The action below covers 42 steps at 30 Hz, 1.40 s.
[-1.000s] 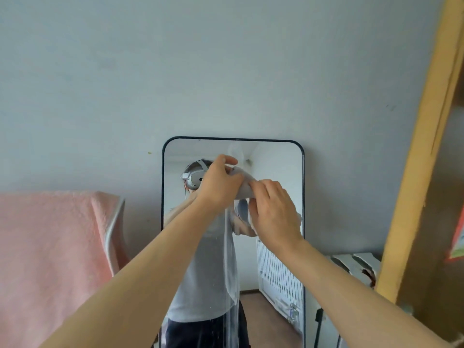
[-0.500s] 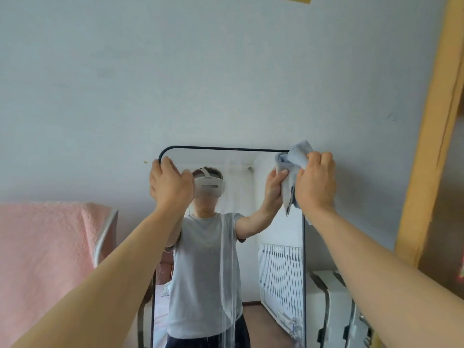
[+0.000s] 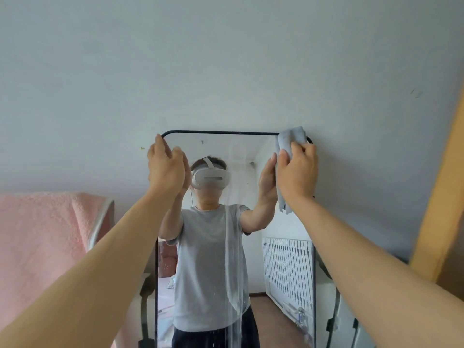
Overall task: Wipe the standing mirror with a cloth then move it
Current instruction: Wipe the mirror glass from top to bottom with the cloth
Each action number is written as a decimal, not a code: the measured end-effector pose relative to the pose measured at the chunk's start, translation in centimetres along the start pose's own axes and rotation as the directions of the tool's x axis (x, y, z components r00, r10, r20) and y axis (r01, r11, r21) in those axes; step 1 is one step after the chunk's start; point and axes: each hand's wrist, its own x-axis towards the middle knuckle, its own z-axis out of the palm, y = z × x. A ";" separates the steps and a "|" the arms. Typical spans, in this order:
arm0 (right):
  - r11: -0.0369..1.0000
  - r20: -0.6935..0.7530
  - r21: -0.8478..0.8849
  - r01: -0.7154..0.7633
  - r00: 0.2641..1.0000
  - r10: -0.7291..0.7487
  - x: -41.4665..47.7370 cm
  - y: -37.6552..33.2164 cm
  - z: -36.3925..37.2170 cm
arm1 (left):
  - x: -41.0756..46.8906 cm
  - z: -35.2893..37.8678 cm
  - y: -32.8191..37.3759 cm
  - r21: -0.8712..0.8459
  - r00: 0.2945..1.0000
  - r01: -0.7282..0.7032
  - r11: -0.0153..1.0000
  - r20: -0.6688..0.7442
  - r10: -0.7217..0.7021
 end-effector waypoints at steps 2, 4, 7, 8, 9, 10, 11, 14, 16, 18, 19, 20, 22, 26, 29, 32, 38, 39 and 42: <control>1.000 0.003 0.020 0.016 1.000 -0.016 -0.2 -0.2 0.2 | 0.0 0.1 -0.1 -0.017 1.000 -0.008 1.000 0.003 0.008; 0.999 -0.007 0.035 0.032 0.999 -0.032 -0.3 -0.4 0.5 | 0.0 0.2 -0.2 -0.019 1.000 -0.019 1.000 0.002 0.019; 0.996 0.007 0.060 0.063 0.998 -0.063 -0.7 -1.3 1.2 | 0.4 0.3 -0.5 -0.018 1.000 -0.020 1.000 -0.006 0.020; 0.995 0.007 0.062 0.081 0.997 -0.081 -0.9 -1.7 1.4 | 0.5 0.3 -0.6 -0.015 1.000 -0.017 1.000 -0.009 0.017; 0.993 0.007 0.058 0.101 0.995 -0.101 -1.1 -2.1 1.7 | 0.6 0.3 -0.6 -0.013 1.000 -0.020 1.000 -0.010 0.020; 0.991 0.011 0.050 0.120 0.993 -0.121 -1.2 -2.5 1.9 | 0.7 0.3 -0.7 -0.016 1.000 -0.022 1.000 -0.012 0.022; 0.989 0.023 0.039 0.141 0.990 -0.142 -1.5 -3.0 2.1 | 0.7 0.2 -0.8 -0.023 1.000 -0.025 0.999 -0.015 0.025; 0.976 0.038 0.023 0.216 0.975 -0.217 -2.2 -4.5 3.0 | 0.8 0.0 -1.1 -0.055 0.999 -0.021 0.998 -0.036 0.019; 0.966 0.026 0.025 0.257 0.966 -0.257 -2.7 -5.6 3.6 | 1.0 -0.2 -1.3 -0.080 0.999 -0.019 0.997 -0.046 0.016; 0.956 0.011 0.034 0.290 0.957 -0.291 -3.2 -6.7 4.2 | 1.0 -0.4 -1.5 -0.108 0.999 -0.018 0.994 -0.046 0.013; 0.950 0.008 0.042 0.310 0.951 -0.310 -3.4 -7.2 4.5 | 0.9 -0.5 -1.4 -0.122 0.999 -0.016 0.992 -0.048 0.011; 0.943 0.007 0.048 0.328 0.944 -0.329 -3.6 -7.7 4.7 | 0.8 -0.5 -1.4 -0.138 0.999 -0.011 0.990 -0.050 0.004; 0.930 0.017 0.053 0.364 0.931 -0.365 -4.2 -8.6 5.2 | 0.5 -0.4 -1.1 -0.161 0.999 0.008 0.987 -0.049 -0.016; 0.909 0.042 0.085 0.409 0.910 -0.413 -5.0 -10.2 6.2 | 0.2 -0.4 -0.9 -0.199 0.999 0.010 0.980 -0.034 -0.017; 0.890 0.033 0.100 0.446 0.892 -0.451 -5.7 -11.4 6.8 | 0.6 -0.7 -1.2 -0.237 1.000 0.019 0.971 -0.015 -0.024; 0.863 0.074 0.162 0.478 0.867 -0.494 -6.6 -12.7 7.4 | 0.9 -1.0 -1.4 -0.267 0.999 0.031 0.963 0.015 -0.028; 0.799 0.168 0.222 0.559 0.785 -0.597 -8.7 -13.2 6.9 | 0.5 -1.4 -1.5 -0.281 0.996 0.043 0.959 0.085 -0.020; 0.799 0.174 0.241 0.550 0.786 -0.594 -8.9 -13.2 6.7 | 0.2 -1.5 -1.6 -0.280 0.995 0.047 0.959 0.092 -0.022; 0.807 0.191 0.226 0.545 0.787 -0.586 -9.2 -12.8 6.4 | -0.5 -1.3 -1.7 -0.281 0.995 0.052 0.958 0.094 -0.026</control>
